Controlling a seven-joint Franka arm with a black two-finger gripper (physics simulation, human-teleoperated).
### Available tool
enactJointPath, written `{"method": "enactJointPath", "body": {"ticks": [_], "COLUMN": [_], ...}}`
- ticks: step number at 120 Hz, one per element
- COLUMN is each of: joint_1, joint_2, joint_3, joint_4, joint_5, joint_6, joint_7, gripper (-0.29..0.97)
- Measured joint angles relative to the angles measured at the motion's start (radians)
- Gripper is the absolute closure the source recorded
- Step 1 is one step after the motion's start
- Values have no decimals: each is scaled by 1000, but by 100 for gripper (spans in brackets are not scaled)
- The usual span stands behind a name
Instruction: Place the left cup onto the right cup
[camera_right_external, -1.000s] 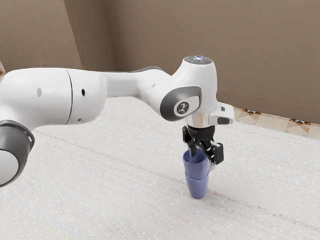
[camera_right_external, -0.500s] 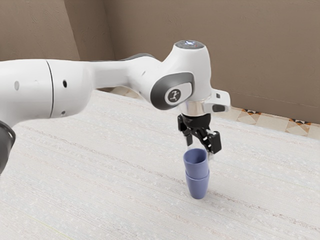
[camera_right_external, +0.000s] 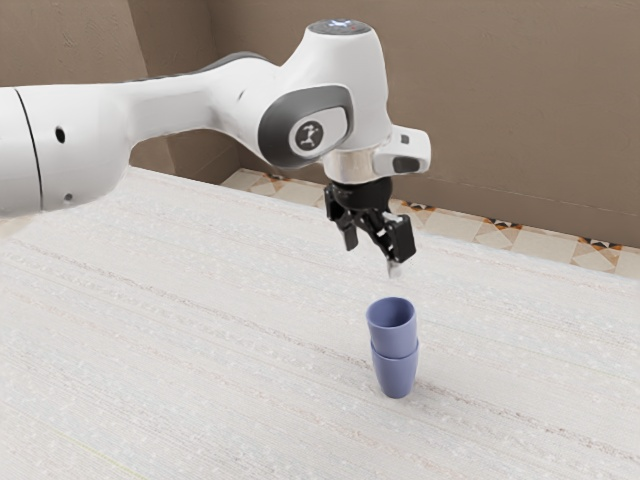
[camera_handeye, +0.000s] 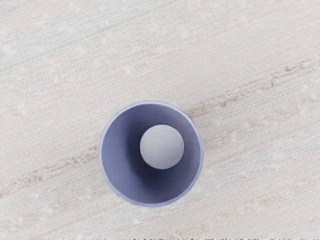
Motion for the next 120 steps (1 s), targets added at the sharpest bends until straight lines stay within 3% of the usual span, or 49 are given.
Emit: {"method": "enactJointPath", "body": {"ticks": [73, 120], "joint_1": [199, 228], "joint_2": [-132, -176], "joint_3": [5, 135], "joint_4": [-6, 14], "joint_5": [2, 1], "joint_6": [-149, -228], "joint_7": [37, 51], "gripper": [0, 0]}}
